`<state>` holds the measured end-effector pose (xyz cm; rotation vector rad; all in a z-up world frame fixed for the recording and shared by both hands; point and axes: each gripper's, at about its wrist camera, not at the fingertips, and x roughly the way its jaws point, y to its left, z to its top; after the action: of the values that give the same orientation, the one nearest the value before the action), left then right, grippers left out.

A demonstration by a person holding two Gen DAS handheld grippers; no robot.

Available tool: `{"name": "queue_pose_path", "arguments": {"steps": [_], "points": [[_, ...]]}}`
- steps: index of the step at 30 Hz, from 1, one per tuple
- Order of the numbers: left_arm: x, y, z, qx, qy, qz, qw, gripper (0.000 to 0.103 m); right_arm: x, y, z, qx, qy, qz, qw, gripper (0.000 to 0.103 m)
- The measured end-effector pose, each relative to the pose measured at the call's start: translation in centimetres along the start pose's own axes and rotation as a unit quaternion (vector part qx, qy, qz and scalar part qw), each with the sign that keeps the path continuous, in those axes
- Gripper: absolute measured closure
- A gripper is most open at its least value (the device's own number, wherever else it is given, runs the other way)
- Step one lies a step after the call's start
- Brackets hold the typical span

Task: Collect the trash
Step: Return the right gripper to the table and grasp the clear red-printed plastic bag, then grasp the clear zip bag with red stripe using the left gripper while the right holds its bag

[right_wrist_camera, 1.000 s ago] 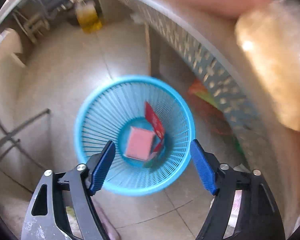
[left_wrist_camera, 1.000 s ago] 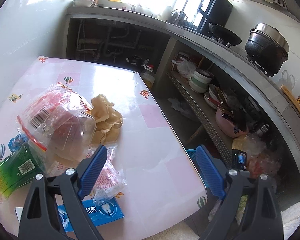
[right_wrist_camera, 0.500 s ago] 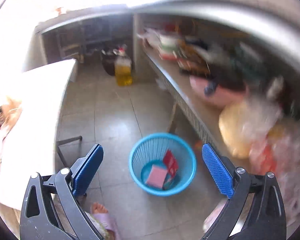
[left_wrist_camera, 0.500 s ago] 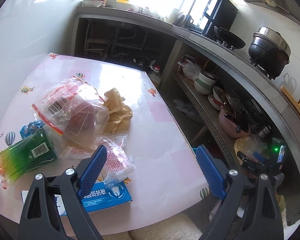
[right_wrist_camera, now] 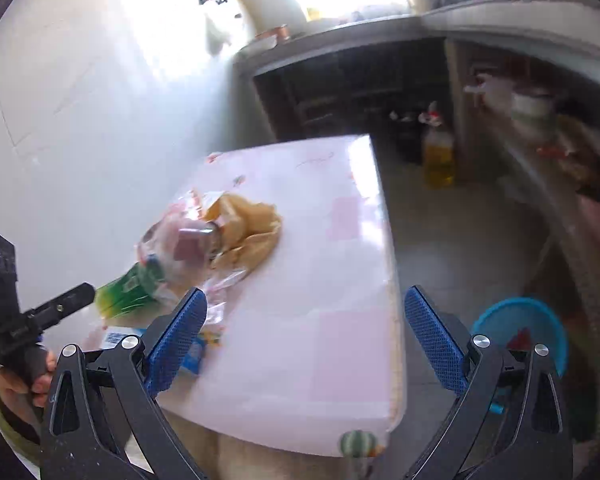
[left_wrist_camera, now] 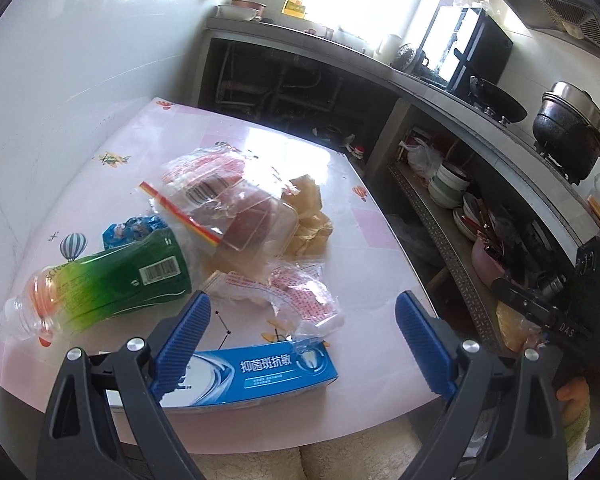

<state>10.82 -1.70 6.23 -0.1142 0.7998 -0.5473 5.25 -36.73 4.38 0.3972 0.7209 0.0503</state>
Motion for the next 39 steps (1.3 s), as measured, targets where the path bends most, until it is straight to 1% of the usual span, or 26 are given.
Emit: {"name": "queue_pose_path", "arguments": {"steps": [2, 3, 5, 7, 8, 10, 13, 16, 18, 19, 20, 21, 23, 26, 32, 36, 39], "points": [[0.0, 0.7, -0.2, -0.002, 0.000, 0.007, 1.0000, 0.012, 2.3, 1.3, 0.4, 0.016, 0.039, 0.053, 0.998, 0.008], [0.0, 0.9, -0.3, -0.001, 0.000, 0.011, 0.9999, 0.012, 3.5, 1.9, 0.5, 0.022, 0.057, 0.067, 0.996, 0.008], [-0.1, 1.4, -0.3, 0.003, -0.002, 0.017, 0.9998, 0.012, 5.3, 4.0, 0.4, 0.028, 0.090, 0.081, 0.992, 0.008], [-0.1, 1.7, -0.3, 0.008, -0.004, 0.022, 0.9997, 0.012, 7.7, 5.0, 0.7, 0.030, 0.128, 0.085, 0.988, 0.008], [0.0, 1.9, -0.3, 0.010, -0.005, 0.024, 0.9997, 0.012, 8.9, 5.5, 0.6, 0.032, 0.143, 0.088, 0.985, 0.010], [0.1, 2.1, -0.1, 0.014, -0.007, 0.026, 0.9995, 0.012, 10.7, 6.6, 0.4, 0.035, 0.165, 0.109, 0.980, 0.012], [0.2, 2.4, 0.1, 0.020, -0.009, 0.029, 0.9994, 0.012, 13.3, 7.7, 0.2, 0.035, 0.197, 0.112, 0.973, 0.018], [0.5, 2.5, 0.2, 0.024, -0.009, 0.031, 0.9992, 0.012, 14.9, 8.2, -0.3, 0.031, 0.218, 0.104, 0.970, 0.027], [0.7, 2.7, 0.2, 0.026, -0.008, 0.033, 0.9991, 0.012, 15.5, 8.5, -0.6, 0.030, 0.228, 0.099, 0.968, 0.040], [0.8, 2.8, 0.2, 0.028, -0.007, 0.034, 0.9990, 0.012, 16.0, 8.6, -0.6, 0.030, 0.232, 0.101, 0.967, 0.044], [1.0, 2.9, 0.3, 0.028, -0.007, 0.035, 0.9990, 0.012, 16.1, 8.6, -0.8, 0.033, 0.236, 0.102, 0.966, 0.053], [1.1, 2.9, 0.3, 0.028, -0.006, 0.036, 0.9989, 0.012, 16.4, 8.7, -0.9, 0.036, 0.239, 0.103, 0.965, 0.055], [1.2, 3.0, 0.3, 0.027, -0.004, 0.037, 0.9989, 0.012, 16.4, 8.4, -1.1, 0.044, 0.241, 0.109, 0.963, 0.062], [1.5, 3.0, 0.3, 0.028, -0.005, 0.038, 0.9989, 0.012, 15.7, 8.1, -0.9, 0.050, 0.233, 0.116, 0.964, 0.067], [1.7, 2.7, 0.7, 0.031, -0.008, 0.041, 0.9986, 0.012, 13.6, 7.0, -0.3, 0.061, 0.207, 0.118, 0.969, 0.068], [1.8, 2.1, 1.2, 0.047, -0.017, 0.049, 0.9976, 0.012, 11.3, 4.8, -0.1, 0.082, 0.192, 0.113, 0.972, 0.068], [1.9, 1.6, 1.8, 0.065, -0.029, 0.062, 0.9956, 0.013, 9.3, 2.2, -0.1, 0.098, 0.184, 0.103, 0.973, 0.068]]}}
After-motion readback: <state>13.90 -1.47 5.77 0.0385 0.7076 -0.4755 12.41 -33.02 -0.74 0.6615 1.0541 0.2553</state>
